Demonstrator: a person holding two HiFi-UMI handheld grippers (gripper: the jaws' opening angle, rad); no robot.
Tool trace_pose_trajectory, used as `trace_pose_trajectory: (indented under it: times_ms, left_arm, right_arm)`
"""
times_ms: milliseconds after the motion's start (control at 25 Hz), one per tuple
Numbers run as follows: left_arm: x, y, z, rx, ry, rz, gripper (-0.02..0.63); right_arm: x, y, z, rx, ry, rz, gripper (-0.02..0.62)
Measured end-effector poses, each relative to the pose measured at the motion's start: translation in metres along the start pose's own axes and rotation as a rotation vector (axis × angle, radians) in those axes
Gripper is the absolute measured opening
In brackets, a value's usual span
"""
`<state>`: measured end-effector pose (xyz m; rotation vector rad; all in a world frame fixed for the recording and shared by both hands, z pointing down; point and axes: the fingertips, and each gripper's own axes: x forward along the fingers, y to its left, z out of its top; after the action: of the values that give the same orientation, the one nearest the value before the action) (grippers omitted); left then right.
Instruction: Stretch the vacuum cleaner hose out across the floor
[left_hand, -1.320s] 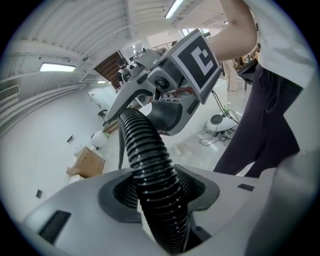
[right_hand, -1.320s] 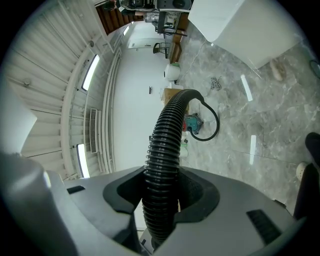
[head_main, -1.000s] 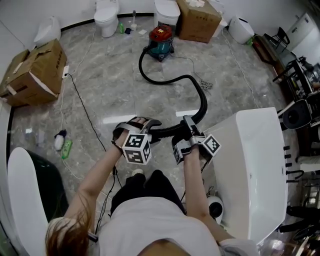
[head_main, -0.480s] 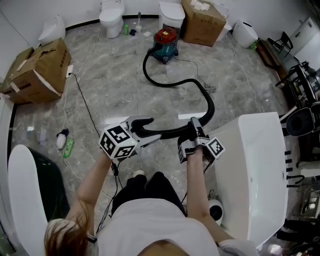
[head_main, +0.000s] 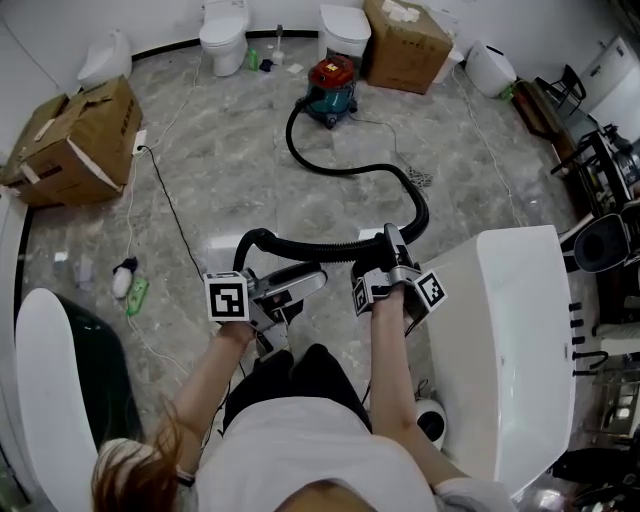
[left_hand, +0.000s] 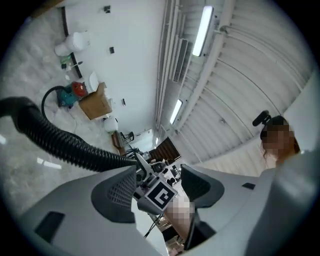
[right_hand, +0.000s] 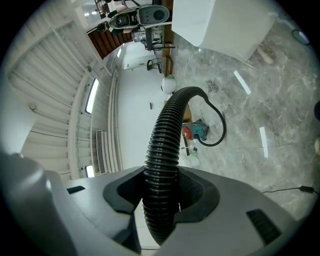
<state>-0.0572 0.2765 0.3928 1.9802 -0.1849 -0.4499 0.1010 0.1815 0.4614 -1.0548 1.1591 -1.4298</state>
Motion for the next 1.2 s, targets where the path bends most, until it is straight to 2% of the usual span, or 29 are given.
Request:
trace_pose_trajectory:
  times_ms: [120,200,320,440,560,640,720,840,1000,1040,1160,1200]
  left_arm:
    - [-0.002,0.010,0.002,-0.042,-0.050,0.031,0.265]
    - [-0.007,0.023,0.006,-0.115,-0.116,0.053,0.265]
    - [-0.012,0.038,0.019,-0.249,-0.244,0.039,0.267]
    - [-0.014,0.052,0.034,-0.353,-0.372,0.013,0.307]
    - [-0.014,0.059,0.044,-0.415,-0.458,-0.013,0.348]
    - [-0.012,0.066,0.048,-0.444,-0.499,-0.004,0.353]
    - [-0.012,0.073,0.055,-0.457,-0.551,0.021,0.353]
    - [-0.015,0.077,0.065,-0.433,-0.615,0.048,0.351]
    - [-0.021,0.080,0.071,-0.442,-0.667,0.033,0.347]
    - [-0.023,0.080,0.070,-0.436,-0.666,0.038,0.333]
    - [-0.028,0.082,0.068,-0.412,-0.667,0.062,0.225]
    - [-0.029,0.083,0.068,-0.405,-0.667,0.065,0.222]
  right_arm:
    - [0.006,0.011,-0.006,0.024,-0.005,0.032,0.175]
    - [0.007,0.017,-0.010,0.034,-0.002,0.051,0.175]
    - [0.005,0.025,-0.013,0.051,0.002,0.080,0.175]
    - [0.001,0.028,-0.015,0.060,0.009,0.097,0.175]
    - [-0.004,0.027,-0.019,0.070,0.024,0.105,0.175]
    - [-0.007,0.028,-0.022,0.074,0.035,0.109,0.175]
    - [-0.009,0.027,-0.026,0.074,0.045,0.107,0.174]
    - [-0.015,0.023,-0.029,0.072,0.057,0.100,0.173]
    - [-0.022,0.019,-0.033,0.082,0.064,0.099,0.173]
    - [-0.024,0.018,-0.035,0.085,0.068,0.099,0.173]
    - [-0.030,0.016,-0.041,0.096,0.077,0.102,0.173]
    - [-0.031,0.014,-0.042,0.101,0.079,0.103,0.173]
